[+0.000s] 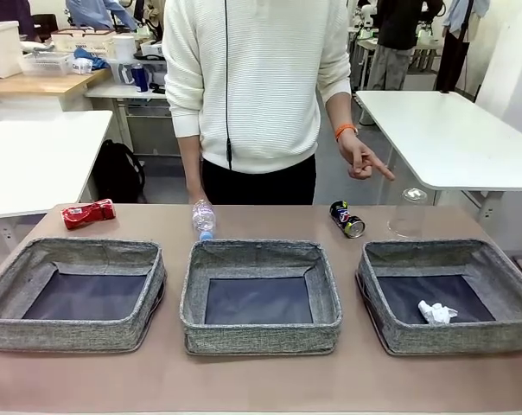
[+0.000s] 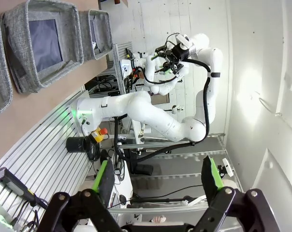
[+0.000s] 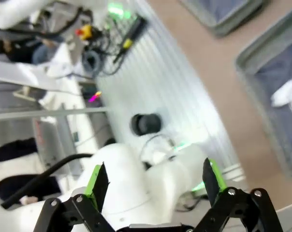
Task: Sort the waste into the appropriate baskets.
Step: Pick up the waste item pointed out by the person.
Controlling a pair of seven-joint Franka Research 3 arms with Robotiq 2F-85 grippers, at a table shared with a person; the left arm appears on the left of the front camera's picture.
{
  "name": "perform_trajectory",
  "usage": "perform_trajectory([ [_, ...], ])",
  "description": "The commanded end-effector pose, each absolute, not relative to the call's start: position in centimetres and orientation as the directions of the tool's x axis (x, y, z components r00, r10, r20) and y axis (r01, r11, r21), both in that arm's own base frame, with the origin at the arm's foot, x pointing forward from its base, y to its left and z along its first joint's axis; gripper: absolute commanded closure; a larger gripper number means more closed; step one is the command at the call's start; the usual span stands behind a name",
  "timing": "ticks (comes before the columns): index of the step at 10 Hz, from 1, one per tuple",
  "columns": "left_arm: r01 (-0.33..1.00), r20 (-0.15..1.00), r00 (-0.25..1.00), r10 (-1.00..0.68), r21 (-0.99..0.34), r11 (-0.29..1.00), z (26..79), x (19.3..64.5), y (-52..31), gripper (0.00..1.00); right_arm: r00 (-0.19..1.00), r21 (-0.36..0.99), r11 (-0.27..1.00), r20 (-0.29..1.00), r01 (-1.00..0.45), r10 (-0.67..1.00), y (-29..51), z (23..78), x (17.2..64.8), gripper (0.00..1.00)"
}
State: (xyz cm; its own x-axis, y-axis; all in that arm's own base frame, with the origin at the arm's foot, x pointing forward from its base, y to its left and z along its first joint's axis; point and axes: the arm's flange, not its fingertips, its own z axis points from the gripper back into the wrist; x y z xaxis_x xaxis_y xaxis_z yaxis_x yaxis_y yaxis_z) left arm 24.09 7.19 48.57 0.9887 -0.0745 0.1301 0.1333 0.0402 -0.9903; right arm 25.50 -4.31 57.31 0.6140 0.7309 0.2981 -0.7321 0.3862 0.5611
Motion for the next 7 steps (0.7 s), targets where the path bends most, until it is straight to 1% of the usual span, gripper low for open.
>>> perform_trajectory([
  [1,0.146,0.143,0.987,-0.074,-0.989,0.029,48.8,24.0,7.1,0.07,0.255,0.251,0.122,0.608,-0.960,0.752,-6.7,56.6,31.9,0.00],
  [2,0.146,0.143,0.987,-0.074,-0.989,0.029,48.8,24.0,7.1,0.07,0.041,0.094,-0.040,0.728,-0.995,0.685,-7.8,56.4,34.5,0.00],
  [3,0.146,0.143,0.987,-0.074,-0.989,0.029,48.8,24.0,7.1,0.07,-0.028,0.038,-0.108,0.834,-0.993,0.552,-9.0,56.6,36.8,0.00],
  [4,0.146,0.143,0.987,-0.074,-0.989,0.029,48.8,24.0,7.1,0.07,-0.067,0.008,-0.136,0.844,-0.991,0.532,-9.8,56.7,38.5,0.00],
  [5,0.146,0.143,0.987,-0.074,-0.989,0.029,48.8,24.0,7.1,0.07,-0.065,0.004,-0.137,0.865,-0.991,0.498,-10.5,56.7,39.9,0.00],
  [6,0.146,0.143,0.987,-0.074,-0.989,0.029,48.8,24.0,7.1,0.07,0.019,0.051,-0.053,0.878,-0.997,0.478,-11.5,56.3,41.3,0.00],
  [7,0.146,0.143,0.987,-0.074,-0.989,0.029,48.8,24.0,7.1,0.07,0.426,0.399,0.158,0.787,-0.903,0.446,-11.4,55.9,39.9,0.00],
])
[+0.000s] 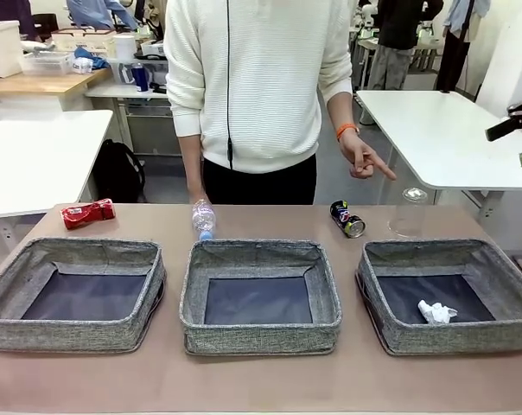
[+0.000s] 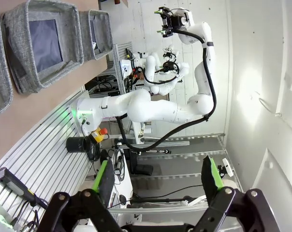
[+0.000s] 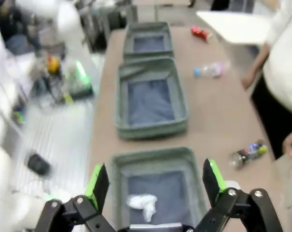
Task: Sort the waste into the appropriate baskets.
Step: Pick up the waste item pointed out by the person.
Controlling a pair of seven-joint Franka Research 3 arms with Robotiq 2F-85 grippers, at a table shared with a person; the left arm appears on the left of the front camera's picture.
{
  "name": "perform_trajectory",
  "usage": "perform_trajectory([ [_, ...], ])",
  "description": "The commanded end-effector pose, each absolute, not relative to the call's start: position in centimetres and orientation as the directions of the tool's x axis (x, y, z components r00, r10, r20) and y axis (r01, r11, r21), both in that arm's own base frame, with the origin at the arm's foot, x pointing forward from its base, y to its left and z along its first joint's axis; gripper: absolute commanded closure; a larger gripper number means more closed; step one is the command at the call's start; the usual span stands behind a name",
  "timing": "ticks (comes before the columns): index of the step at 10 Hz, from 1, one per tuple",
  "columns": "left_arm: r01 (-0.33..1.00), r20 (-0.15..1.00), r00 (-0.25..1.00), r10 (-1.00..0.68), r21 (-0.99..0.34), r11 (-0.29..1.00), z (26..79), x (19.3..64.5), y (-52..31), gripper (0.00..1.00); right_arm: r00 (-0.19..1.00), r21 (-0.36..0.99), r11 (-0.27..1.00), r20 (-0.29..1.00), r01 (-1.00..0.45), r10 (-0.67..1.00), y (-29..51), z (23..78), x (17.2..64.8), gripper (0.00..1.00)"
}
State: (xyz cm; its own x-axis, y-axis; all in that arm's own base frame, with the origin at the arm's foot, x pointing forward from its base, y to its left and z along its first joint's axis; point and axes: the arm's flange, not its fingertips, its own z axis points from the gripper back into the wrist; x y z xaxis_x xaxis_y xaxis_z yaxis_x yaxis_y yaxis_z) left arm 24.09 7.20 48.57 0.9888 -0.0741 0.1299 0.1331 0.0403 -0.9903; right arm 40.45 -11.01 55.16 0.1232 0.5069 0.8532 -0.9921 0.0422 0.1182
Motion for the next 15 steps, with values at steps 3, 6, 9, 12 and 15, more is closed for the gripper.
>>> perform_trajectory([
  [3,0.146,0.143,0.987,-0.074,-0.989,0.029,48.8,24.0,7.1,0.07,0.138,0.097,0.100,0.790,-0.990,0.597,-9.4,54.8,39.3,0.00],
  [6,0.146,0.143,0.987,-0.074,-0.989,0.029,48.8,24.0,7.1,0.07,0.139,0.017,0.251,0.868,-0.968,0.476,-16.4,52.8,51.3,0.00],
  [9,0.146,0.143,0.987,-0.074,-0.989,0.029,48.8,24.0,7.1,0.07,0.138,-0.018,0.287,0.846,-0.958,0.516,-21.2,48.1,57.6,0.00],
  [12,0.146,0.143,0.987,-0.074,-0.989,0.029,48.8,24.0,7.1,0.07,0.263,0.122,0.277,0.789,-0.953,0.556,-22.5,41.8,59.4,0.00],
  [15,0.146,0.143,0.987,-0.074,-0.989,0.029,48.8,24.0,7.1,0.07,0.240,0.082,0.301,0.810,-0.950,0.535,-22.5,41.8,59.2,0.00],
])
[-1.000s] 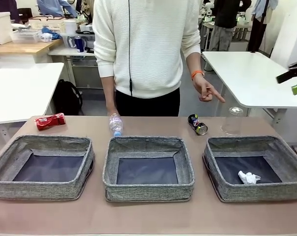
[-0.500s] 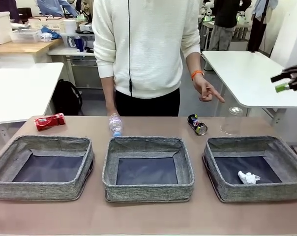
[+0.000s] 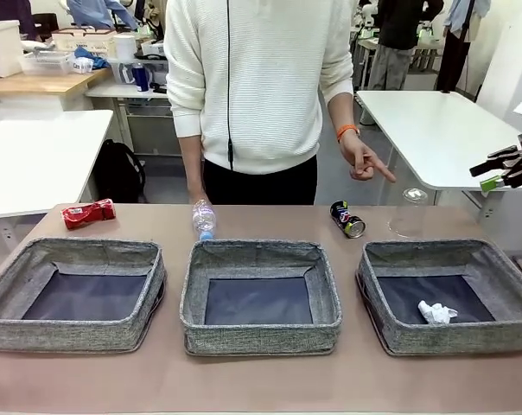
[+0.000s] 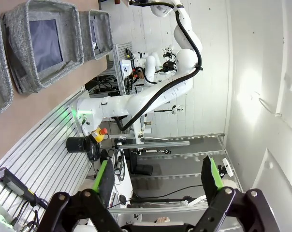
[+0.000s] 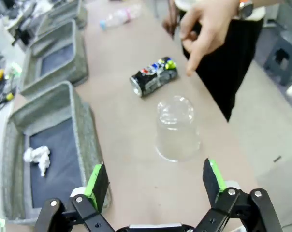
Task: Sort the waste into the appropriate baskets.
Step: Pick up the waste item pointed out by the person.
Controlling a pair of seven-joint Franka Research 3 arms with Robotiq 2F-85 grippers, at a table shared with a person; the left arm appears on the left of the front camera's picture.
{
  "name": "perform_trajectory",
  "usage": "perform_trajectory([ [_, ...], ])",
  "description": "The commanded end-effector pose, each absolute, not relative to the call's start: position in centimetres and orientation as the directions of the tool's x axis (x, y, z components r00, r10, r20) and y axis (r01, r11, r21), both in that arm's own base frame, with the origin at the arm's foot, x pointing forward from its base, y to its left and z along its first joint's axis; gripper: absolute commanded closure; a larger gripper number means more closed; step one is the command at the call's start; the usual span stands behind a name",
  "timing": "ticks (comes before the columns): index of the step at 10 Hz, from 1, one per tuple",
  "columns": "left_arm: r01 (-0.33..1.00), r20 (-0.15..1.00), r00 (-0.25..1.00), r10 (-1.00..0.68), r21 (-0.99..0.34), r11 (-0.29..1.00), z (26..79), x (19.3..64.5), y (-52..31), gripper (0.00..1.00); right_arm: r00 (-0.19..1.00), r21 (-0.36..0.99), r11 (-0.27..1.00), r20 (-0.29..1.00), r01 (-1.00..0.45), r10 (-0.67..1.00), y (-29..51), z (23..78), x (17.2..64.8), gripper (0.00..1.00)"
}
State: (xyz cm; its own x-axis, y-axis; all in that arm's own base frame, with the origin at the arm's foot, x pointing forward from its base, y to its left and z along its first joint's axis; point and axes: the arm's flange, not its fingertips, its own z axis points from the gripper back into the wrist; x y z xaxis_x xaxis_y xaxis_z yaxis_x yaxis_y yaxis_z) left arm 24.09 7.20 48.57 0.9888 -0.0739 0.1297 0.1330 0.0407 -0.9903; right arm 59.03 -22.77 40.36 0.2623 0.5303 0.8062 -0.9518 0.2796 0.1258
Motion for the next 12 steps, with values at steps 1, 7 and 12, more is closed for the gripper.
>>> perform_trajectory([
  [1,0.146,0.143,0.987,-0.074,-0.989,0.029,48.8,24.0,7.1,0.07,0.271,0.140,0.275,0.804,-0.951,0.529,-22.6,39.8,59.0,0.00],
  [7,0.146,0.143,0.987,-0.074,-0.989,0.029,48.8,24.0,7.1,0.07,0.194,0.067,0.258,0.840,-0.964,0.506,-21.8,31.1,66.6,0.00],
  [12,0.146,0.143,0.987,-0.074,-0.989,0.029,48.8,24.0,7.1,0.07,0.183,0.112,0.164,0.834,-0.980,0.521,-18.3,27.4,68.1,0.00],
])
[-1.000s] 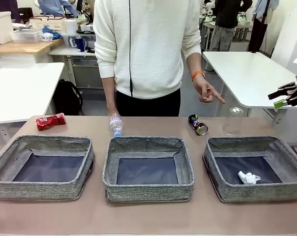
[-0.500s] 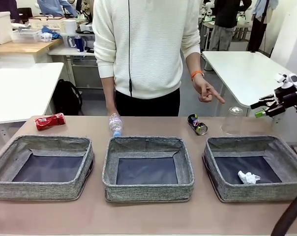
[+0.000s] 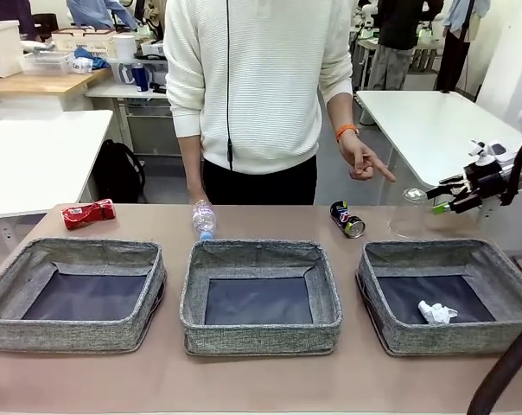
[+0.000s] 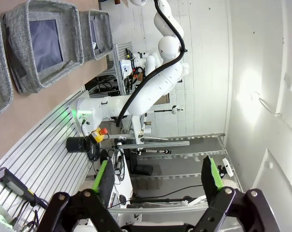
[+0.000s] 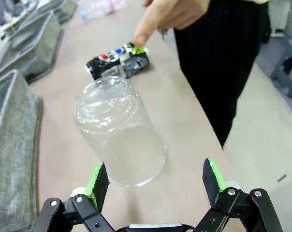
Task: Sort the waste into the appropriate baskets.
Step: Pick up the waste item pointed out by the person.
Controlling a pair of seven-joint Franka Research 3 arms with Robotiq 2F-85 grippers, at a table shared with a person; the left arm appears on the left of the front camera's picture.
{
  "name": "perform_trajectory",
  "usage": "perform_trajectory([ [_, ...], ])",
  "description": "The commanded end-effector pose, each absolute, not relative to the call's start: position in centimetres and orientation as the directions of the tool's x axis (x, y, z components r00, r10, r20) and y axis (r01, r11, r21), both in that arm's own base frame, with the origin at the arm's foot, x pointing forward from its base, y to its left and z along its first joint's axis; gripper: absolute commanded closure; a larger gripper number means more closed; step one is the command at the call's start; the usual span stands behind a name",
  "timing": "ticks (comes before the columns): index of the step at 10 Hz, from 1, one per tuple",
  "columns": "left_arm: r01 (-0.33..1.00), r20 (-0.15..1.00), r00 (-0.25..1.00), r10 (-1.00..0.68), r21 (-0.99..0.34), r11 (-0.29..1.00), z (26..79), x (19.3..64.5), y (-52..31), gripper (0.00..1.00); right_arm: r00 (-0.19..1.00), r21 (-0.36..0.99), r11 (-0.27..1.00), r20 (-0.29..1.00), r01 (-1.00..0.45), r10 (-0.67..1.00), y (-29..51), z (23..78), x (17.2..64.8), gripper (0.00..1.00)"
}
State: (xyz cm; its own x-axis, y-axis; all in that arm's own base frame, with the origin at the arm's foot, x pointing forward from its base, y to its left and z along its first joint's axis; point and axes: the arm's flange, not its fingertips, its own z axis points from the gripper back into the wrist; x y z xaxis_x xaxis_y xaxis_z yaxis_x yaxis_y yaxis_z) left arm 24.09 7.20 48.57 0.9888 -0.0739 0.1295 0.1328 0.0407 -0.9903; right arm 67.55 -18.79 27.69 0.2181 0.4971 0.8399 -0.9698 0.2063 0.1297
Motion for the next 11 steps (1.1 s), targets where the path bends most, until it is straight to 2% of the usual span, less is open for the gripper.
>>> perform_trajectory([
  [1,0.146,0.143,0.987,-0.074,-0.989,0.029,48.8,24.0,7.1,0.07,0.179,0.124,0.138,0.831,-0.983,0.526,-17.3,26.8,68.1,0.00],
  [5,0.146,0.143,0.987,-0.074,-0.989,0.029,48.8,24.0,7.1,0.07,0.155,0.188,-0.005,0.827,-0.982,0.541,-13.6,25.1,67.3,0.00],
  [11,0.146,0.143,0.987,-0.074,-0.989,0.029,48.8,24.0,7.1,0.07,0.143,0.196,-0.060,0.862,-0.979,0.486,-11.9,24.5,66.6,0.00],
])
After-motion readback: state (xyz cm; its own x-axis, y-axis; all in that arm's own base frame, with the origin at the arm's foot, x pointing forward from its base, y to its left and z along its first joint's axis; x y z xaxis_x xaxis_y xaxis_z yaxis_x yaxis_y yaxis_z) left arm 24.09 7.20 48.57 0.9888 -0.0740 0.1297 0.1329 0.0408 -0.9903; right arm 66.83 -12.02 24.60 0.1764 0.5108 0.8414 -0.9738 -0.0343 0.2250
